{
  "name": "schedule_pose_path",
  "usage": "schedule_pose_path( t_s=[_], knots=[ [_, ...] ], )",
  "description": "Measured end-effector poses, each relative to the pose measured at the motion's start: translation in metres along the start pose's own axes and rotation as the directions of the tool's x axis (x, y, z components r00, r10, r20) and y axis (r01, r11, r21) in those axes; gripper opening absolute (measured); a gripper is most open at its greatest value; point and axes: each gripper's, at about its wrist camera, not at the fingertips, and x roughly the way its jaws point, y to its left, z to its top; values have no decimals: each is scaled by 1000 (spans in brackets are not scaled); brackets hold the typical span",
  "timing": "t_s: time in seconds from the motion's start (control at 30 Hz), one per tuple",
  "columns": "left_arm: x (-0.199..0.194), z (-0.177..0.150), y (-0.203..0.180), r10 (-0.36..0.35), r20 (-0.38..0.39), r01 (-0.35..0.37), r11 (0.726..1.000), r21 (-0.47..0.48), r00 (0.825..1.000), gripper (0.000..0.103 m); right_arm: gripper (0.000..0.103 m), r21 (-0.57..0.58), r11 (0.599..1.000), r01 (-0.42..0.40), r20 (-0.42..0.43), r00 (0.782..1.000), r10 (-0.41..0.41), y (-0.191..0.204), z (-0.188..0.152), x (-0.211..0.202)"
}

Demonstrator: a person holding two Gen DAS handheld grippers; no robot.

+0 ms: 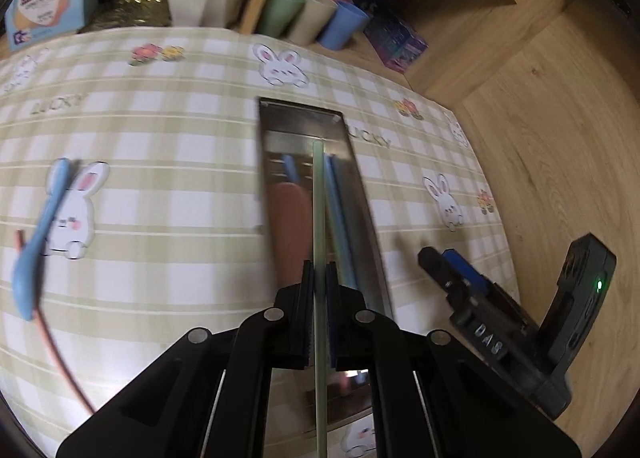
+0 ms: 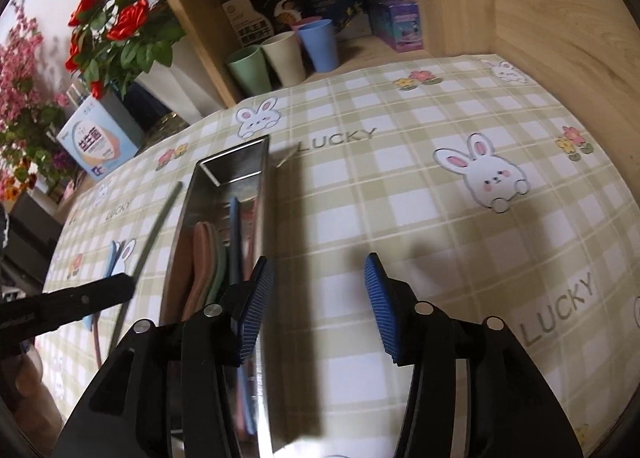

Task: Organize utensils
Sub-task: 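Lower the green chopstick into the caddy and open the left gripper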

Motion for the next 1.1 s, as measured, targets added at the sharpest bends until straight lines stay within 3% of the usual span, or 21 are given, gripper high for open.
schedule_pose_path(
  t_s=[0.43, 0.8, 1.1],
  knots=[
    [54, 17, -26, 91, -42, -90, 996, 13, 995, 6, 82, 63, 998, -11, -26, 1000, 12, -31, -8, -10],
    [70, 14, -26, 133, -82, -131, 991, 33, 988, 6, 82, 90, 996, -2, -27, 1000, 4, -36, -13, -17],
    [38, 11, -23, 36, -58, -32, 998, 59, 998, 9, 82, 85, 996, 7, -22, 1000, -5, -24, -16, -28]
  ],
)
